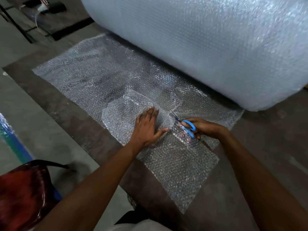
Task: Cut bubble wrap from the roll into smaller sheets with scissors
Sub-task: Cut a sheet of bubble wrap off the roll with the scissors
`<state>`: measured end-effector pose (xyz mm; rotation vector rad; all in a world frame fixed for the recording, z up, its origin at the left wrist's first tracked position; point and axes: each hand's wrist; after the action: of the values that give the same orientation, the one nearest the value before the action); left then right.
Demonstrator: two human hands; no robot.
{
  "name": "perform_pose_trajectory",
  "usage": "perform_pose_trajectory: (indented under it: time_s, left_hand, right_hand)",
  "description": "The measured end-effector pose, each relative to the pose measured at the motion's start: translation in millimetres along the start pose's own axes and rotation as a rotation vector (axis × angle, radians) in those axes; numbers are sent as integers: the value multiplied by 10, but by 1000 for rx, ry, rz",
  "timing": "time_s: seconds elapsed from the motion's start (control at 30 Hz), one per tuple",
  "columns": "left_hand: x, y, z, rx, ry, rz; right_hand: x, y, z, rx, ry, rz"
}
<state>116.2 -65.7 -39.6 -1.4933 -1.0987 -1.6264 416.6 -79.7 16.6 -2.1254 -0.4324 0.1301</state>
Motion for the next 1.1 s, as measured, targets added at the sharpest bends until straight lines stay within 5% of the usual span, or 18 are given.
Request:
perform_pose_trajectory:
  time_s: [0.17, 0.43, 0.63, 1.1]
  left_hand:
    - [-115, 105, -89, -85, -36, 88]
    - [-101, 531, -402, -344, 140, 203]
    - [-108, 849, -445, -343, 101, 266]
    - [-28, 979, -576, -262, 406, 163]
  right_hand:
    - [-22, -12, 73, -85, 18, 113]
    - [140, 31, 85, -163, -114, 157]
    - [219, 103, -110, -243, -132, 201]
    - [46, -104, 12, -176, -189, 140]
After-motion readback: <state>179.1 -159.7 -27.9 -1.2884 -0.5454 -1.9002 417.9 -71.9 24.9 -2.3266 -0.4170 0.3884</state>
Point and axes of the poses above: each hand's wrist, its own z-axis towards the middle knuckle, its own x-axis out of the back of the hand, y = z × x, and after that the axes turned 12 degrees about z, right-handed
